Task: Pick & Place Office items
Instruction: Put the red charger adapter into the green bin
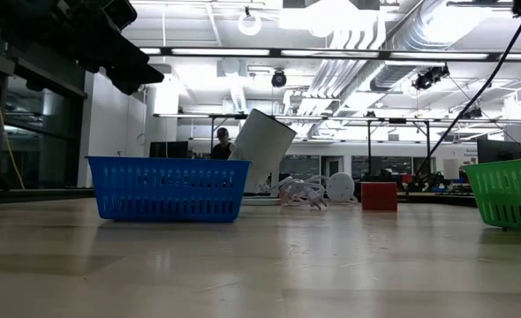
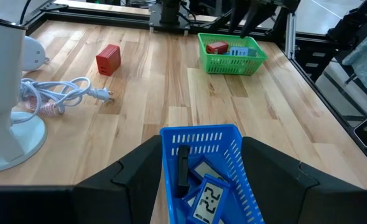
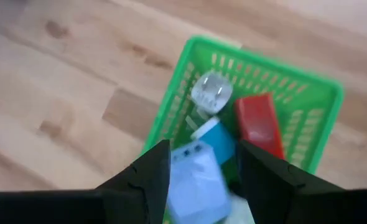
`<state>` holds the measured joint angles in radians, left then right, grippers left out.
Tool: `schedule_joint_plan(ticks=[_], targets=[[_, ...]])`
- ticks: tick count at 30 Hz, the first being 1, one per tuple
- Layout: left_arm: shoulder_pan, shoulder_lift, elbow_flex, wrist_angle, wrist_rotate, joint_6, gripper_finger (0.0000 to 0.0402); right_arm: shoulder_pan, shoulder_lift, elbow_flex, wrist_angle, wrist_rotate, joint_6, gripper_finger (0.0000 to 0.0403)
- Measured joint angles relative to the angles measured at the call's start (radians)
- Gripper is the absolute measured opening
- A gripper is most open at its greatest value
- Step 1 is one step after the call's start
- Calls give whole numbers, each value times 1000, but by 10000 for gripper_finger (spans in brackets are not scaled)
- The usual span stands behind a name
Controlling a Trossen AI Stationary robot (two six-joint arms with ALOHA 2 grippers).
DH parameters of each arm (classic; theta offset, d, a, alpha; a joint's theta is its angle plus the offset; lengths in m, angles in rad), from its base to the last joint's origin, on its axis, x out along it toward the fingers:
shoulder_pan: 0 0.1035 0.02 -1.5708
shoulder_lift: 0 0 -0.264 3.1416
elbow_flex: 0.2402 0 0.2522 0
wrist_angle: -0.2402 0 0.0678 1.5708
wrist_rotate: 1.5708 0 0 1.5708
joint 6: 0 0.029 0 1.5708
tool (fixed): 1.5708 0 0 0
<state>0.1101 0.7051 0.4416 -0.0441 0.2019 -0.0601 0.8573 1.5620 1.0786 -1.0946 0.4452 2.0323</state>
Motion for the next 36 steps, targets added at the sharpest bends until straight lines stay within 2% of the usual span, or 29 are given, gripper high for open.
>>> schedule_joint_plan(ticks=[6, 13, 24, 31, 36], targets=[[0, 0, 0, 0, 0, 0, 211, -66, -4, 0, -30, 5, -106, 167], [0, 0, 0, 0, 0, 0, 211, -213, -70, 1, -26, 30, -358, 167], [0, 0, 0, 0, 0, 0, 211, -558, -205, 1, 41, -36, -999, 167], [0, 0, 0, 0, 0, 0, 211, -821, -220, 1, 120, -168, -1399, 167], [0, 0, 0, 0, 0, 0, 211, -967, -220, 1, 169, -270, -1640, 167]])
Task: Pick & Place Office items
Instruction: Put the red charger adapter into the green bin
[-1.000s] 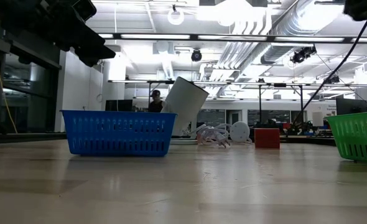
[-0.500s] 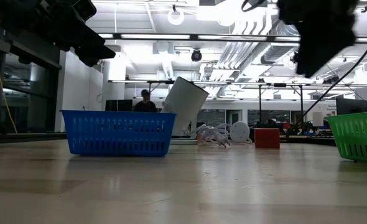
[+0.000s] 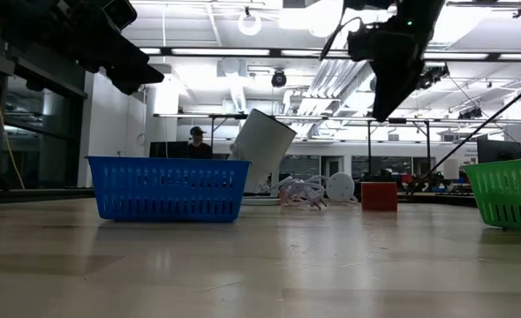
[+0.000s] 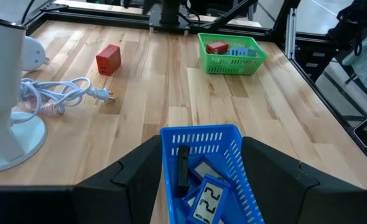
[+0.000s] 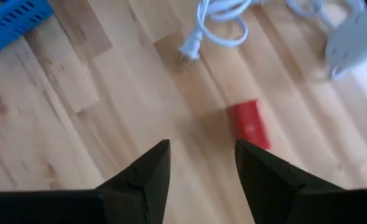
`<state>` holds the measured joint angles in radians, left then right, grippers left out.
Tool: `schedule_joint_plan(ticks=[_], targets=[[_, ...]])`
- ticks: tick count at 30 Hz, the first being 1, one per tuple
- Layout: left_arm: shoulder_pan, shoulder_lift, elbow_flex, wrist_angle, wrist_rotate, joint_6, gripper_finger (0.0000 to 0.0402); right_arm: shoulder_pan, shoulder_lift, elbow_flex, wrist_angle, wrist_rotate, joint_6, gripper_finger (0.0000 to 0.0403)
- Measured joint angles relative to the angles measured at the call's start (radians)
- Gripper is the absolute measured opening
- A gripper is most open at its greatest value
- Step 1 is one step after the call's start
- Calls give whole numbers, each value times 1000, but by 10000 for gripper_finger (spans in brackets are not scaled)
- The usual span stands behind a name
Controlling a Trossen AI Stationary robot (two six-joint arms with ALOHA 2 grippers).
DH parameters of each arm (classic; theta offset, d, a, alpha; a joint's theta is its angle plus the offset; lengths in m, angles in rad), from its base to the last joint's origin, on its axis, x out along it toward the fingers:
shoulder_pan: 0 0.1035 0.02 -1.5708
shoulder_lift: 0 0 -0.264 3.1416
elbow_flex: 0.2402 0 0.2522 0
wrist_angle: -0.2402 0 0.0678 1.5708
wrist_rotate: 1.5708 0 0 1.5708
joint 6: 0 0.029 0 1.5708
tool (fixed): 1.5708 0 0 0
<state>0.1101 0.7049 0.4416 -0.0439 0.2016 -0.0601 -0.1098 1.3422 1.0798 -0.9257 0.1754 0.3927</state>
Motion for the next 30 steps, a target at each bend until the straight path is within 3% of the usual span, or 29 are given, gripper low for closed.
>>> schedule_joint_plan(ticks=[5, 14, 30], targets=[[0, 0, 0, 0, 0, 0, 211, -85, 2, 0, 41, -48, -181, 167], [0, 0, 0, 0, 0, 0, 211, -214, 77, 0, 3, -113, -239, 167], [0, 0, 0, 0, 0, 0, 211, -253, 254, 0, 49, -157, -374, 167]])
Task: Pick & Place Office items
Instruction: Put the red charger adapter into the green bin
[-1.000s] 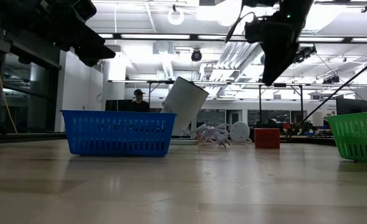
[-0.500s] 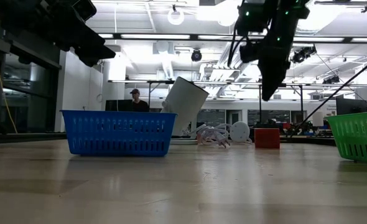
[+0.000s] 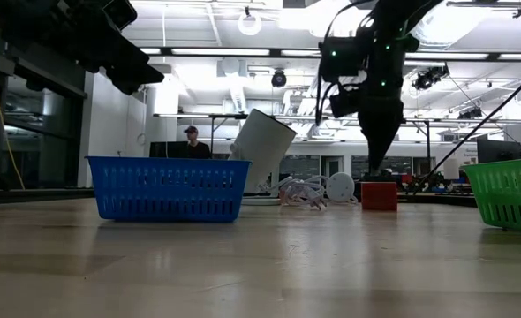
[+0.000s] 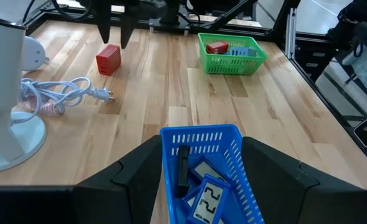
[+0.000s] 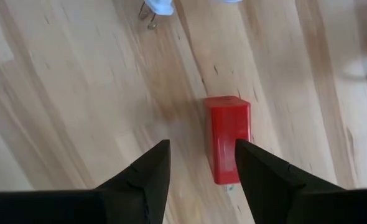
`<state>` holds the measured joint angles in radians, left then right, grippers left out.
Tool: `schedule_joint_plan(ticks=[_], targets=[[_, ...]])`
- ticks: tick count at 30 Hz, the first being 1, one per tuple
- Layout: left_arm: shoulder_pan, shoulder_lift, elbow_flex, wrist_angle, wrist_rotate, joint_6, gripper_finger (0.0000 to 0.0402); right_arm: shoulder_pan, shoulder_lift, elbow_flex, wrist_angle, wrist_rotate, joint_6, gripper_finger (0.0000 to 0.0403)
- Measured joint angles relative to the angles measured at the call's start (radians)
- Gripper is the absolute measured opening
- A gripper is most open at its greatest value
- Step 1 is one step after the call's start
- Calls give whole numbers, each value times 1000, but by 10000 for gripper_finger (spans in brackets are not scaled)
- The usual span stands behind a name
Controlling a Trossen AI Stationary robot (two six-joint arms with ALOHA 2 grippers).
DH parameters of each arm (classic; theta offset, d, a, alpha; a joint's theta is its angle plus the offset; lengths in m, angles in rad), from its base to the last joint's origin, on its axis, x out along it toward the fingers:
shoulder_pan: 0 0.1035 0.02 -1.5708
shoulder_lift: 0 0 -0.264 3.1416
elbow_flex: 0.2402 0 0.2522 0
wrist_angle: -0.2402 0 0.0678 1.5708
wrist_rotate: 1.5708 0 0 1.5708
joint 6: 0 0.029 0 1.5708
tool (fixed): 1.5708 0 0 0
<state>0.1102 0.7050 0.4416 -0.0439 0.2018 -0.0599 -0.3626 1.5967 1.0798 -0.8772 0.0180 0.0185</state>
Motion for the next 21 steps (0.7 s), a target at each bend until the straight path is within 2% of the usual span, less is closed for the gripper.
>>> schedule_joint_plan(ticks=[21], targets=[[0, 0, 0, 0, 0, 0, 211, -35, 15, 0, 17, 8, -42, 167]])
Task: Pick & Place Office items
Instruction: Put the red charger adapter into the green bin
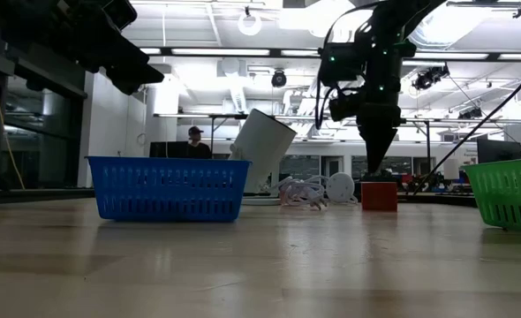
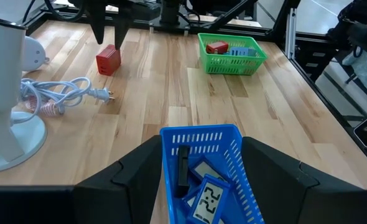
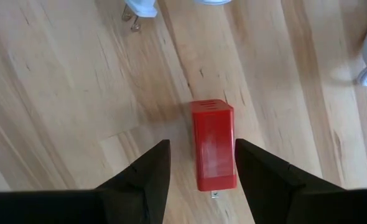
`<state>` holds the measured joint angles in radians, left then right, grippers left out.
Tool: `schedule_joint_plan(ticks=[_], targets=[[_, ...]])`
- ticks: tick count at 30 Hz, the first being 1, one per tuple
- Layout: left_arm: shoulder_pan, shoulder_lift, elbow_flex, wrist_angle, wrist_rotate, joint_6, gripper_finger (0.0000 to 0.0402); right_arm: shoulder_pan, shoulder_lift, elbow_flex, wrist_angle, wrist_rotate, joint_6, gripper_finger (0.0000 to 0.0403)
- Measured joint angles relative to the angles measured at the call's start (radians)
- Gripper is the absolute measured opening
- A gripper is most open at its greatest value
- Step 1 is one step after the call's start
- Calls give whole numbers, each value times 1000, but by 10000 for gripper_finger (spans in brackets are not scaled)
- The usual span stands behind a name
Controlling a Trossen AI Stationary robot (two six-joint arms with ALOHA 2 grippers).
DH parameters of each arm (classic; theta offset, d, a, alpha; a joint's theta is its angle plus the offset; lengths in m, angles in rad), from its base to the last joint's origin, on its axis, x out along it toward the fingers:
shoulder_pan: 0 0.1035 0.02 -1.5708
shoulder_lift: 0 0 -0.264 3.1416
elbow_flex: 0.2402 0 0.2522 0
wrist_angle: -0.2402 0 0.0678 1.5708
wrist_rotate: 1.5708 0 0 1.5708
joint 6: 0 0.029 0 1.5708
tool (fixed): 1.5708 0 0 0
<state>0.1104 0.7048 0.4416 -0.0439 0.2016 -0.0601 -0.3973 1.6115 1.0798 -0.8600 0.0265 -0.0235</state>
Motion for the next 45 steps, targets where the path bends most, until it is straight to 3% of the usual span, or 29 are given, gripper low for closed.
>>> schedule_joint_plan(ticks=[16, 45], targets=[[0, 0, 0, 0, 0, 0, 211, -2, -1, -81, 85, -1, 2, 167], [0, 0, 0, 0, 0, 0, 211, -9, -12, -84, 107, -6, 2, 167]])
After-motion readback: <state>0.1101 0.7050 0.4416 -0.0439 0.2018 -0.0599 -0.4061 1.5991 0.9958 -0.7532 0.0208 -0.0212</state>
